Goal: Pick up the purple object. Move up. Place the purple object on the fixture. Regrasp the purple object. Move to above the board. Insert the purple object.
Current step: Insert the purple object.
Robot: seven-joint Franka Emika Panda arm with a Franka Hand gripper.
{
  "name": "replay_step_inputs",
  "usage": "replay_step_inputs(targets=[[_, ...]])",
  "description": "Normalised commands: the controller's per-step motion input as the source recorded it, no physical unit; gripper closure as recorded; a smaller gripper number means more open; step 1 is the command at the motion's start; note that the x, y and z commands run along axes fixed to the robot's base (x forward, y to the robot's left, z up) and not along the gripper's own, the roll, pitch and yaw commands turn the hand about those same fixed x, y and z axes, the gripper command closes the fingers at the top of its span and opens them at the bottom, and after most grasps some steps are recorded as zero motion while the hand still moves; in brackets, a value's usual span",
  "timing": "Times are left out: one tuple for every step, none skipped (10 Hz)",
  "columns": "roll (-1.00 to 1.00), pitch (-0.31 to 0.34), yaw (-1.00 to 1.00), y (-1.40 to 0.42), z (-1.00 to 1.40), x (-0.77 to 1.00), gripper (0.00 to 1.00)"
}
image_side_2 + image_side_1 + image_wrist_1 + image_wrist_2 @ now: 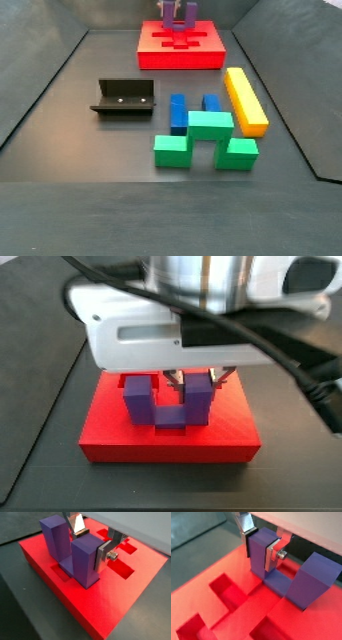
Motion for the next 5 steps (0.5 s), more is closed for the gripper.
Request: replay_step_inputs(targets=[[-0.09, 0.21, 0.03, 0.29, -0.75, 0.73, 1.0], [0.02, 0.15, 0.05, 0.07, -0.48, 0.38, 1.0], [0.0, -0.014, 0.0, 0.0, 0.0, 0.0, 1.0], [0.05, -0.191, 0.0, 0.0, 0.0, -0.43, 1.0], [0.0, 0.0, 0.0, 0.0, 0.0, 0.0, 1.0]])
